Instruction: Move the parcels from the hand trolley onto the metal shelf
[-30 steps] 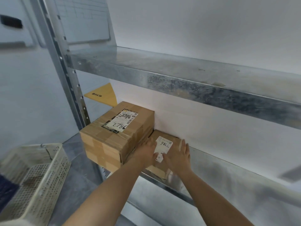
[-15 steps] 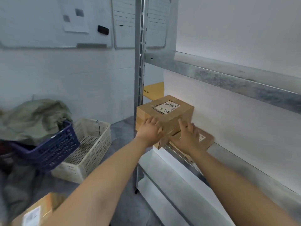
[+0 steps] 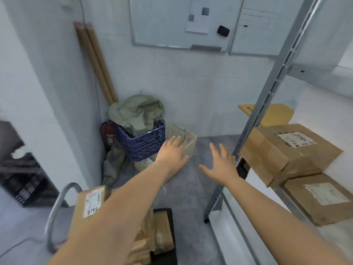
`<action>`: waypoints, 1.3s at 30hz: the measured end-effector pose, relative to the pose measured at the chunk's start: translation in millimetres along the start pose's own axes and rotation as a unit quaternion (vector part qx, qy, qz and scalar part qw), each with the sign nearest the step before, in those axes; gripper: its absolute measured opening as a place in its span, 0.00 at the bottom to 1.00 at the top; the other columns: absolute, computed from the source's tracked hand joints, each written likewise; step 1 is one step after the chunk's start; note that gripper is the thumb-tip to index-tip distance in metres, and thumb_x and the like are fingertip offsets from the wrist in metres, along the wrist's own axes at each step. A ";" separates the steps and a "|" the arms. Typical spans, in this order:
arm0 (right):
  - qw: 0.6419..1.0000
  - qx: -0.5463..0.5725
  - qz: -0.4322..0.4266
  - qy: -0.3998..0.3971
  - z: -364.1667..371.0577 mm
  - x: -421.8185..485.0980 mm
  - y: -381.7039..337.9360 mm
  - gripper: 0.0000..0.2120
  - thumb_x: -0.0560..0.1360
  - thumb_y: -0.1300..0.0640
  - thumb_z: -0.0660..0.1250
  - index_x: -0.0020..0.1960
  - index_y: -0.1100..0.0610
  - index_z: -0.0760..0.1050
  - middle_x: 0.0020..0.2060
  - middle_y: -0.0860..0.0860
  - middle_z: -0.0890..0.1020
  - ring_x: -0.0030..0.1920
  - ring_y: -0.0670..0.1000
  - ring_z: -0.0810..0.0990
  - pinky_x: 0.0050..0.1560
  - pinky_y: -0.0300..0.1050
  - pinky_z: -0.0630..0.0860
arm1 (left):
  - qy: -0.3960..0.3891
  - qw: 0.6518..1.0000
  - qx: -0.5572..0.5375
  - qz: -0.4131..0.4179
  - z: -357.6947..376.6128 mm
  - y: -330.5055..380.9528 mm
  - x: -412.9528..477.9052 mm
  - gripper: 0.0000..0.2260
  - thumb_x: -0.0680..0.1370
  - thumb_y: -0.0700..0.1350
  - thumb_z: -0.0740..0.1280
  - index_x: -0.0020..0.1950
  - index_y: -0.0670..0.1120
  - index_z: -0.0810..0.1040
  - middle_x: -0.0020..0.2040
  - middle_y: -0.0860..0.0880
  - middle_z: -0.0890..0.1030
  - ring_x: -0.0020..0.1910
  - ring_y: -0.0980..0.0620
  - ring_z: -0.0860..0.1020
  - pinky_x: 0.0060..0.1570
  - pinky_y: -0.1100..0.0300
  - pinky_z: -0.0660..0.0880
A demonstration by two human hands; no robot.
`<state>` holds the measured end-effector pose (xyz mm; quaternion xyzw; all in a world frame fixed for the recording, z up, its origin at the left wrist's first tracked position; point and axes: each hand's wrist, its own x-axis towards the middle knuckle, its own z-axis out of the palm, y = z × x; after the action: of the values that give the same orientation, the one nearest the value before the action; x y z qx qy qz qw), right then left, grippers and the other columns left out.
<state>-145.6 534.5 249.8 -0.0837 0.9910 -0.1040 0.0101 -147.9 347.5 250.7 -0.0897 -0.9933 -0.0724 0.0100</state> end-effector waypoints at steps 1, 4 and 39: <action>1.000 -0.006 -0.016 -0.011 8.1 5.4 -18.0 0.43 0.73 0.35 0.60 0.77 0.49 0.41 0.76 0.56 0.43 0.76 0.59 0.42 0.74 0.60 0.48 | -0.007 1.000 0.002 -0.021 1.3 -20.0 -7.7 0.27 0.81 0.56 0.53 0.77 0.47 0.53 0.78 0.44 0.50 0.77 0.45 0.48 0.75 0.51 0.48; 0.998 -0.005 -0.056 -0.037 35.1 19.0 -73.1 0.43 0.73 0.35 0.60 0.77 0.49 0.42 0.76 0.57 0.44 0.76 0.60 0.43 0.74 0.60 0.47 | -0.031 0.996 -0.005 -0.083 8.3 -81.8 -33.9 0.28 0.81 0.57 0.51 0.78 0.48 0.50 0.79 0.45 0.48 0.78 0.45 0.46 0.76 0.50 0.48; 0.908 -0.012 -0.277 -0.314 392.3 53.5 -297.0 0.46 0.73 0.36 0.60 0.74 0.46 0.31 0.75 0.59 0.37 0.76 0.61 0.40 0.75 0.57 0.43 | -0.136 0.916 -0.144 -0.349 291.1 -341.0 -182.6 0.46 0.65 0.76 0.34 0.76 0.51 0.35 0.78 0.45 0.37 0.77 0.45 0.41 0.75 0.49 0.46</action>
<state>-135.0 158.9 -72.2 -0.3832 0.8749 -0.0596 0.2901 -31.6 25.6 -91.7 0.2535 -0.9320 -0.2003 -0.1645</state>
